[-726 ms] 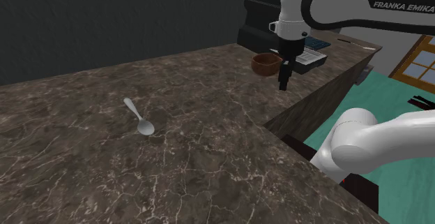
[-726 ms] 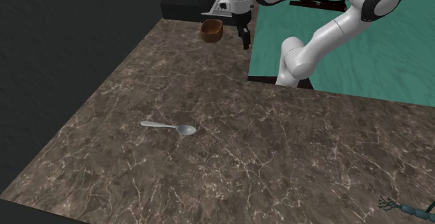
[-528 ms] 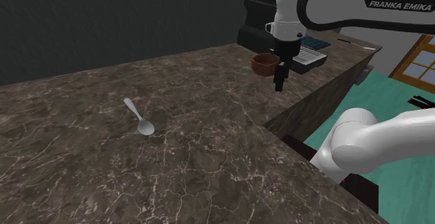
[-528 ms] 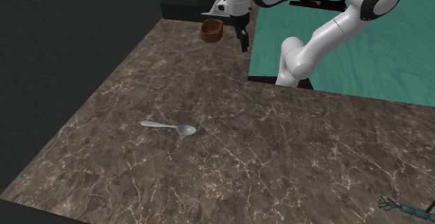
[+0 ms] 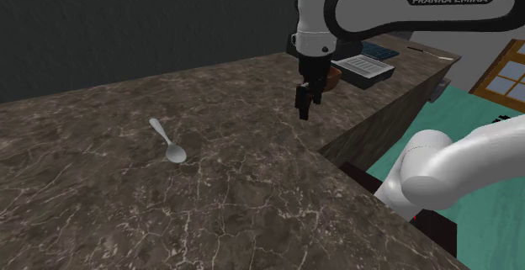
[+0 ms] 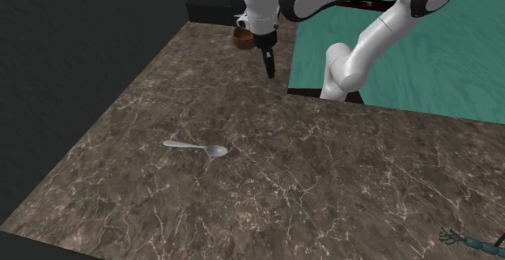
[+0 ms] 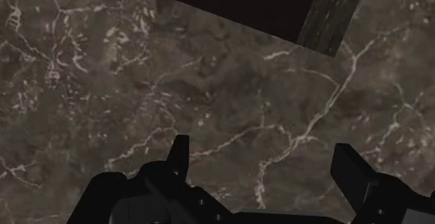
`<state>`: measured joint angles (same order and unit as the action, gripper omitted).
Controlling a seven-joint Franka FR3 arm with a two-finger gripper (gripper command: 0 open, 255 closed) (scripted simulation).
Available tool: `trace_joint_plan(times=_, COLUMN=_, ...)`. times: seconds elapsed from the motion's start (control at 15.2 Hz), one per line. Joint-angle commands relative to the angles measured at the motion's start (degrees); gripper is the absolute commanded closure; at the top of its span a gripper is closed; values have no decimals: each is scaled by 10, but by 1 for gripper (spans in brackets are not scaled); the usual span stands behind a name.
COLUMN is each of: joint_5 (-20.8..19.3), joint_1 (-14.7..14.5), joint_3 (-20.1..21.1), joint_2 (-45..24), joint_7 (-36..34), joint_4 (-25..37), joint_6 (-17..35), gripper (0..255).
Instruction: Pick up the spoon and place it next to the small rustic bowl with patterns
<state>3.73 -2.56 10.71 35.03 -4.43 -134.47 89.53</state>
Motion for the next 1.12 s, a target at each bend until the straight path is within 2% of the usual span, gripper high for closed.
trace_joint_plan(times=0.0, joint_5=18, joint_1=-3, joint_3=18, joint_2=-37, joint_7=-31, joint_4=27, joint_6=13, gripper=0)
trace_joint_plan(times=0.53, joint_5=57, joint_1=-9, joint_3=77, joint_2=-175, joint_7=-140, joint_4=131, joint_6=68, gripper=0)
trace_joint_plan(times=1.06, joint_5=51, joint_1=-22, joint_3=121, joint_2=-332, joint_7=-251, joint_4=277, joint_6=103, gripper=0)
